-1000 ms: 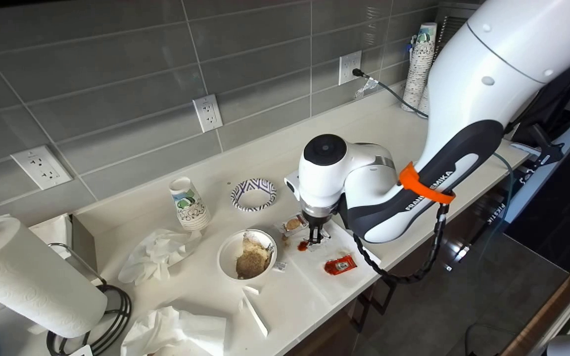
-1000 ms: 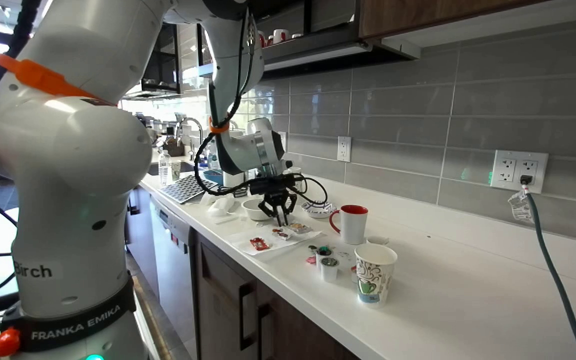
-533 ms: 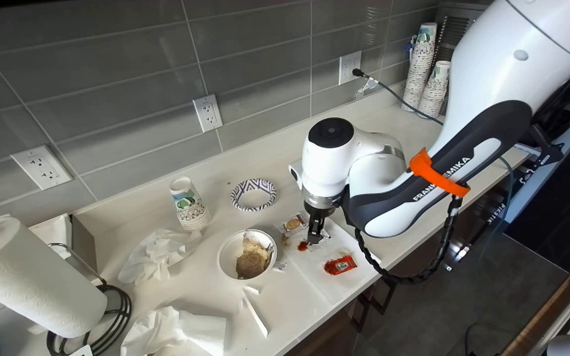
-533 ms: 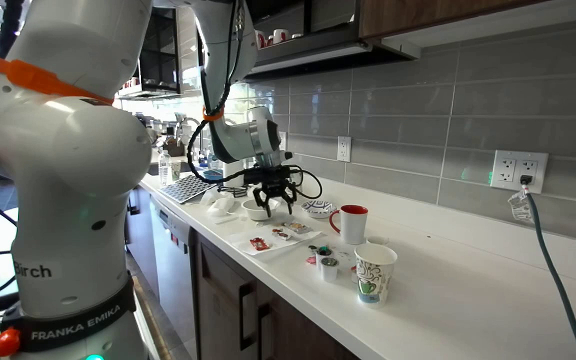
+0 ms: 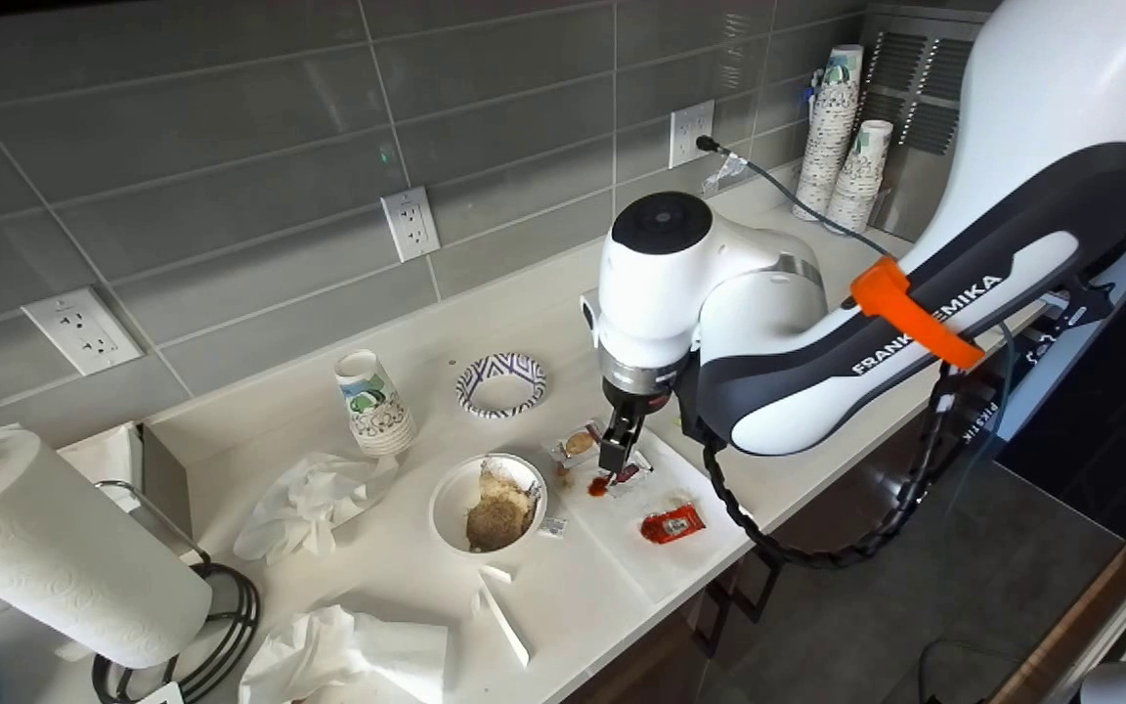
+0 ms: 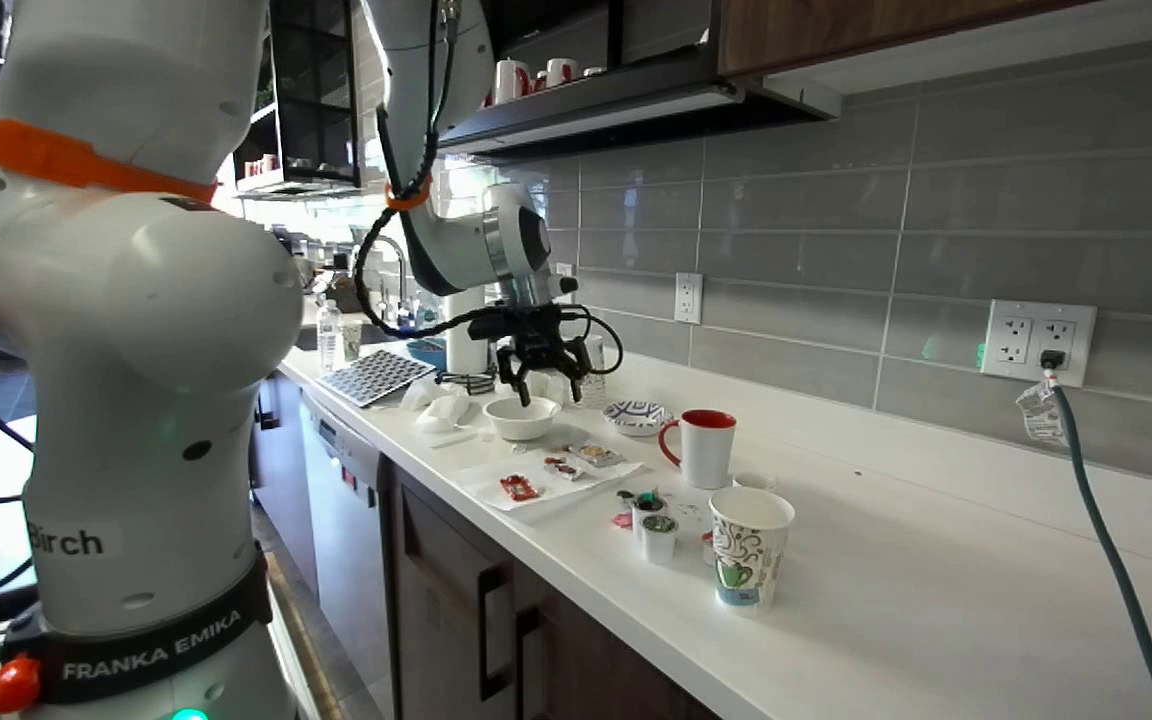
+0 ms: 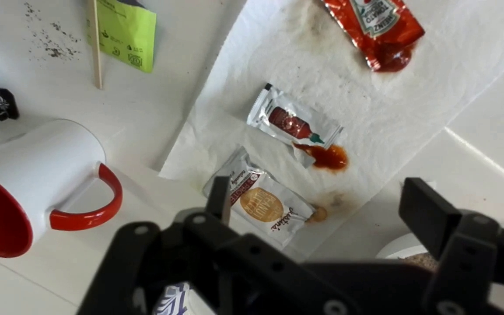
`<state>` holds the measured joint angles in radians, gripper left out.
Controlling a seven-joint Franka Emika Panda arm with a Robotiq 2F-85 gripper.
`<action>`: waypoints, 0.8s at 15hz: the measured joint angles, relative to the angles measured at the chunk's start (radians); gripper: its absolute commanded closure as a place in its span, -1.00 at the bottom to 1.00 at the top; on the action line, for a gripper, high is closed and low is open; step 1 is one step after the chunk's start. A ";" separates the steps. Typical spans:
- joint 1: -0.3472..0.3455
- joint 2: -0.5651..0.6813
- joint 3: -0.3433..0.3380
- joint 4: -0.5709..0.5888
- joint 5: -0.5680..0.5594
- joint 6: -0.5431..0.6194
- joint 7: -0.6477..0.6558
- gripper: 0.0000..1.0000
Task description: Squeeze the sauce out of the white sachet in the middle on the napkin
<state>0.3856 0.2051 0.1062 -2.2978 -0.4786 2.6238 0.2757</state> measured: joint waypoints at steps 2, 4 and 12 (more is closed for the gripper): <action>0.000 -0.022 0.013 -0.008 0.020 -0.011 0.042 -1.00; 0.000 -0.044 0.027 -0.012 0.040 -0.039 0.081 -1.00; -0.007 -0.107 0.079 -0.023 0.090 -0.115 0.165 -1.00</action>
<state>0.3791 0.0982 0.1851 -2.3211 -0.3886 2.5091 0.4405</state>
